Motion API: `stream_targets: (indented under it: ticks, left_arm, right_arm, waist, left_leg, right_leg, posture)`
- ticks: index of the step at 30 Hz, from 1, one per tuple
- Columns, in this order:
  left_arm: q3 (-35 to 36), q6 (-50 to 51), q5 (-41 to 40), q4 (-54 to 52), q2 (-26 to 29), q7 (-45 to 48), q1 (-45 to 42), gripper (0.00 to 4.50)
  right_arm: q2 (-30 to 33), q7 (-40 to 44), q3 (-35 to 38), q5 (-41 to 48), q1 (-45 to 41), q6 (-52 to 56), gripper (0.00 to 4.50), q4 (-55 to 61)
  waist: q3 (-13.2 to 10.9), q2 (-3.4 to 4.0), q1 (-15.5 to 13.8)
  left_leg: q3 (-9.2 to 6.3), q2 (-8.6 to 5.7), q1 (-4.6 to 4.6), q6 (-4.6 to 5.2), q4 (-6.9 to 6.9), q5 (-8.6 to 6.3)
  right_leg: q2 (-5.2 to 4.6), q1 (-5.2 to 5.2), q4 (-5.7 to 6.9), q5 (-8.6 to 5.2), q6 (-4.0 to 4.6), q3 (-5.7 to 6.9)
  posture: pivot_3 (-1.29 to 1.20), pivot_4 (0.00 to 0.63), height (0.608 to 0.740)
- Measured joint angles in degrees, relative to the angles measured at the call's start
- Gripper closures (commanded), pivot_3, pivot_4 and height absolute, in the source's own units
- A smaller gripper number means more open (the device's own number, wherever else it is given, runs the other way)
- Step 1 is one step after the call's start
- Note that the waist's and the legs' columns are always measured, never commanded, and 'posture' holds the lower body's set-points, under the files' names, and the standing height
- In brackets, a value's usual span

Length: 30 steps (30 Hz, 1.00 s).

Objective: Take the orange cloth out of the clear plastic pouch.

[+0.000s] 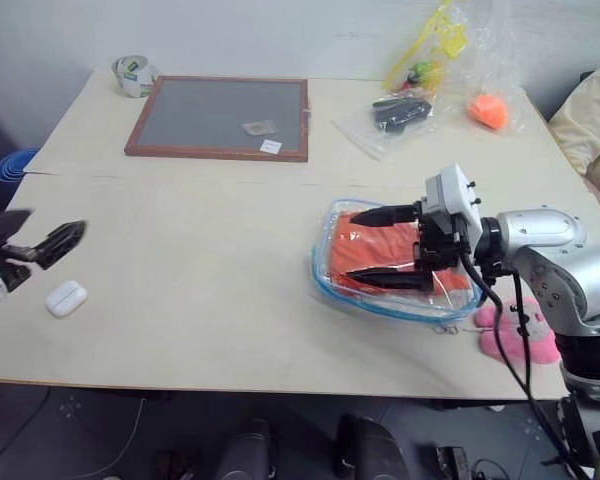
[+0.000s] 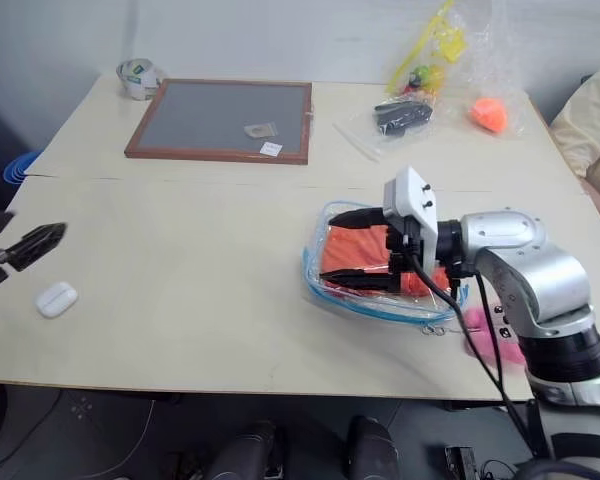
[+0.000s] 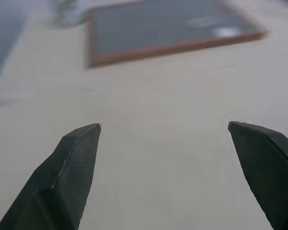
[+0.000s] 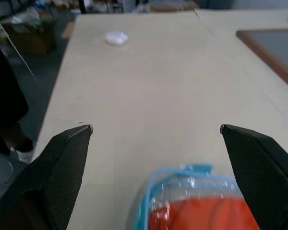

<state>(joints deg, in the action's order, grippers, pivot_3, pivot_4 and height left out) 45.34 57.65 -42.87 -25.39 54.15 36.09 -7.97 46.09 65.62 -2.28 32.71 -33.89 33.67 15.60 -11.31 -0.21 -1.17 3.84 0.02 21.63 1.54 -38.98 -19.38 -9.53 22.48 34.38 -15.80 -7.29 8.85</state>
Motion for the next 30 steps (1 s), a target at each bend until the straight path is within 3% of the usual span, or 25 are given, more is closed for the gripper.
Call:
stream_targets:
  ticks: [4, 7, 13, 15, 18, 24, 27, 30]
  left_arm:
    - [-4.8, 1.91, -10.37, -8.45, 7.43, 9.21, -0.97, 0.01]
    - [-12.22, 0.59, -13.36, -12.4, 10.97, 15.09, -2.03, 0.01]
    - [-31.9, -10.04, -4.89, -10.82, 12.16, 21.0, -12.15, 0.01]
    - [-36.74, -13.54, -1.5, -8.16, 12.13, 23.86, -14.41, 0.01]
    - [-41.03, -17.46, 2.13, -5.15, 11.99, 27.76, -16.26, 0.01]
    - [-42.76, -19.41, 3.81, -2.78, 10.29, 30.06, -19.36, 0.01]
    - [-43.3, -19.59, 4.16, -2.7, 9.57, 30.25, -19.92, 0.0]
    - [-43.27, -19.58, 4.43, -2.65, 9.48, 30.2, -20.07, 0.0]
  right_arm:
    - [3.85, -0.11, 0.53, -1.51, 6.12, -0.22, 0.0, 3.75]
    - [5.17, -1.6, 1.65, -1.76, 10.49, 0.35, 0.0, 8.23]
    - [5.85, -5.28, 6.43, -0.9, 15.92, 1.61, 0.0, 13.86]
    - [6.53, -7.69, 6.61, -4.19, 18.8, 0.3, 0.0, 15.59]
    - [6.61, -11.79, 4.69, -10.78, 24.7, -1.92, 0.0, 17.92]
    - [6.7, -19.28, -0.82, -25.19, 31.06, -8.73, 0.0, 17.17]
    - [3.95, -23.88, -2.15, -30.28, 30.71, -10.26, 0.62, 14.12]
    - [2.97, -25.33, -2.97, -32.99, 30.55, -12.92, 1.64, 12.06]
  waist:
    - [-0.14, 0.26, 0.08]
    - [-0.16, 0.29, 0.31]
    - [-0.16, 0.29, -0.23]
    - [-0.16, 0.29, -0.25]
    - [-0.16, 0.29, -0.28]
    - [-0.16, 0.28, -0.21]
    - [-0.15, 0.26, -0.13]
    - [-0.15, 0.26, -0.19]
  left_leg:
    - [0.1, -0.01, -0.02, 0.0, 0.03, 0.0]
    - [0.15, 0.05, -0.02, -0.02, 0.02, 0.02]
    - [0.25, -0.01, -0.06, 0.0, -0.01, 0.02]
    - [0.27, -0.1, -0.04, 0.01, 0.01, 0.01]
    - [0.28, -0.1, 0.04, 0.02, 0.02, 0.01]
    - [0.28, -0.08, 0.05, 0.03, -0.06, 0.01]
    - [0.28, 0.0, 0.03, 0.01, -0.06, 0.02]
    - [0.27, 0.01, 0.03, 0.01, -0.06, 0.02]
  right_leg:
    - [0.06, 0.01, 0.01, 0.0, 0.01, -0.04]
    - [0.16, 0.03, 0.03, -0.01, 0.02, -0.06]
    - [0.18, 0.02, 0.05, -0.01, 0.02, -0.13]
    - [0.2, 0.05, 0.02, -0.01, 0.02, -0.12]
    - [0.24, 0.1, -0.05, -0.01, 0.02, -0.11]
    - [0.24, 0.08, 0.0, -0.01, 0.01, -0.14]
    - [0.28, 0.09, 0.02, -0.01, 0.01, -0.15]
    - [0.28, 0.07, 0.01, -0.01, 0.01, -0.14]
  posture:
    - [0.0, 0.15, 0.74]
    - [0.0, 0.15, 0.74]
    - [0.0, 0.15, 0.74]
    - [0.0, 0.15, 0.74]
    - [0.0, 0.15, 0.74]
    - [0.0, 0.15, 0.74]
    - [0.0, 0.15, 0.74]
    - [0.0, 0.15, 0.74]
